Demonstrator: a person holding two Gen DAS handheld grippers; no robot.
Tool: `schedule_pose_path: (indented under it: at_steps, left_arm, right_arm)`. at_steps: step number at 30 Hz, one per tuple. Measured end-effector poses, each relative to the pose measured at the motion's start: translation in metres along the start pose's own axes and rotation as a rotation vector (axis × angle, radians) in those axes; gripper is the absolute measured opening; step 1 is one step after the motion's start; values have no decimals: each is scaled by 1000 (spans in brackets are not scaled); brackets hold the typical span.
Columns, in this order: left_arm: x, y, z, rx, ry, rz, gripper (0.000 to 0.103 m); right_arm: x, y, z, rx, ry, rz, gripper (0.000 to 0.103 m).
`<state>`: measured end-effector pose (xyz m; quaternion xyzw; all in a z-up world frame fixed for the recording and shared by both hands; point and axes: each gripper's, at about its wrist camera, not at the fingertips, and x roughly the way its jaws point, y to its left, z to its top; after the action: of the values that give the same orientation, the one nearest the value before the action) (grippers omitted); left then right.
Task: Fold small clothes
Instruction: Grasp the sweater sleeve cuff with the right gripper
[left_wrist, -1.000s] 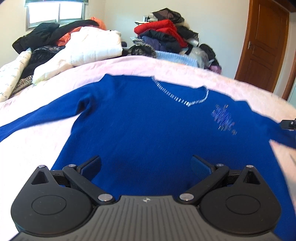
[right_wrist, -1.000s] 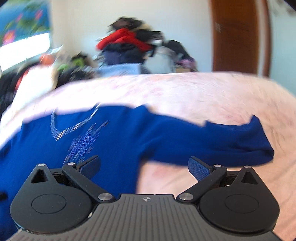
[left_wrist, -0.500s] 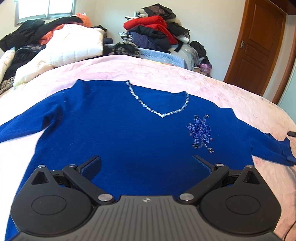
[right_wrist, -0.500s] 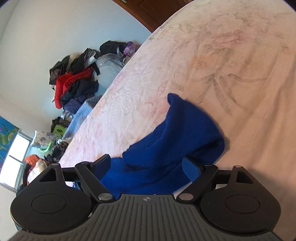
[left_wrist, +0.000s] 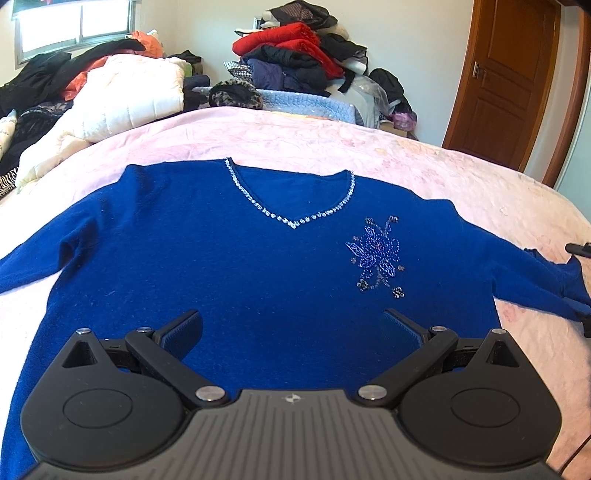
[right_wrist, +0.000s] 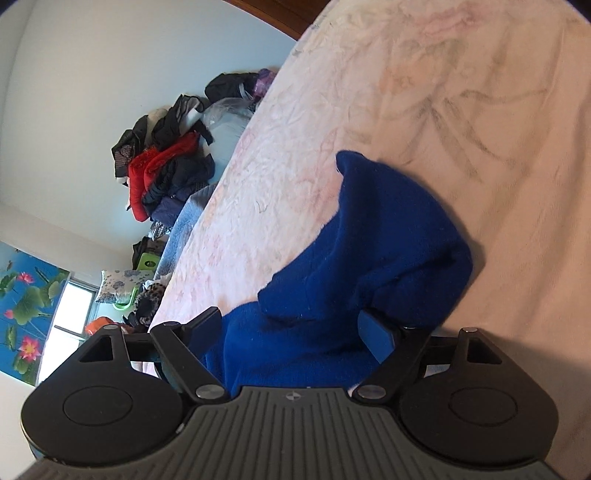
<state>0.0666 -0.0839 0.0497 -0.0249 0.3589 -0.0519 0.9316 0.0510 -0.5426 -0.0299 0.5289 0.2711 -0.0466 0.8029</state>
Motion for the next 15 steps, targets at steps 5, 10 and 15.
schedule_pose_path:
  at_steps: [5,10,15]
  left_arm:
    - [6,-11,1,21,12,-7,103]
    - [6,-19,0,45,-1,-13,103]
    - [13,-20,1,35,24,-16,103]
  right_arm:
    - [0,-1,18,42,-66,56,83]
    - [-11,-14,25,156,-164,186,93]
    - [6,-12,13,82,-108,126,93]
